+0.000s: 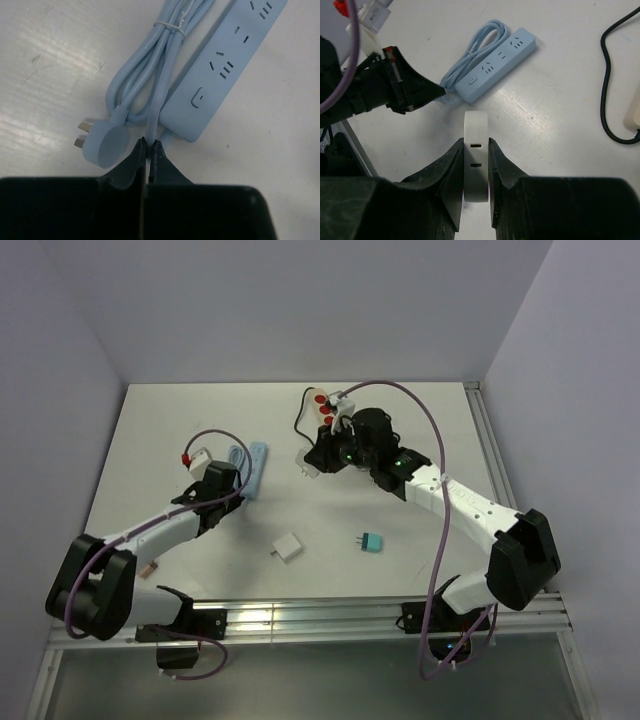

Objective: Insert the plug

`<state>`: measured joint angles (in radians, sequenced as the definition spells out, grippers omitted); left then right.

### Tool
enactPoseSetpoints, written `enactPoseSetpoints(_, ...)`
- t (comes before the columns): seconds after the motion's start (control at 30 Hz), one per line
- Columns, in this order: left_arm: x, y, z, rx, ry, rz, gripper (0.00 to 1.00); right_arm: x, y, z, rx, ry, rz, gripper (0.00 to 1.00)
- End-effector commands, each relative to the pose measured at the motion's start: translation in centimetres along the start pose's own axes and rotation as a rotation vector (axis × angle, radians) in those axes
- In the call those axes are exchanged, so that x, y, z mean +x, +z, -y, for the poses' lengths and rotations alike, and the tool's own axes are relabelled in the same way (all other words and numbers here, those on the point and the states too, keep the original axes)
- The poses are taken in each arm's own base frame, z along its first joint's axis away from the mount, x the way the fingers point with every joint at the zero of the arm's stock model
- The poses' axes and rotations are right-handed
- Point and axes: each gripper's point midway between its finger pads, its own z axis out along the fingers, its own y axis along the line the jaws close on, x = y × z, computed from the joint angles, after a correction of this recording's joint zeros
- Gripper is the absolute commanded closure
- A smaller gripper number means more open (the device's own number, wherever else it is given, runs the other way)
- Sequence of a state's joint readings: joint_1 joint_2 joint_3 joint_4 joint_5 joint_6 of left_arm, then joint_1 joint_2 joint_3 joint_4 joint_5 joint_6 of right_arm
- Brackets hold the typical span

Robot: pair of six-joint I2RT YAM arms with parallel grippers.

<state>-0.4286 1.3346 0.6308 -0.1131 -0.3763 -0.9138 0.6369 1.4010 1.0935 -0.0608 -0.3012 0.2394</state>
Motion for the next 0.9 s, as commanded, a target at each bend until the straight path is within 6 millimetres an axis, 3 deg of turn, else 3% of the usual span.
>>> enactPoseSetpoints(0.0, 1.1, -1.9, -0.7, 0.056, -0.038, -0.028, 1.00, -3.6, 0.2, -2.2, -0.058, -0.064, 0.088, 1.00)
enactPoseSetpoints(0.2, 2.9, -4.4, -1.4, 0.137, -0.104, -0.089, 1.00, -2.8, 2.4, -3.7, -0.107, -0.085, 0.040, 1.00)
enactPoseSetpoints(0.37, 3.1, -6.3, -1.8, 0.181, -0.133, -0.095, 1.00, -2.1, 4.5, -5.5, -0.139, -0.145, -0.002, 1.00)
enactPoseSetpoints(0.63, 4.0, -7.3, -2.6, 0.187, -0.118, -0.118, 1.00, 0.3, 8.5, -7.4, -0.247, -0.307, -0.112, 1.00)
enactPoseSetpoints(0.73, 4.3, -7.3, -2.6, 0.193, -0.113, -0.126, 0.93, 1.7, 10.5, -7.0, -0.241, -0.344, -0.183, 1.00)
enactPoseSetpoints(0.87, 4.3, -7.3, -2.9, 0.192, -0.115, -0.117, 0.70, 2.9, 12.3, -6.7, -0.246, -0.386, -0.216, 1.00)
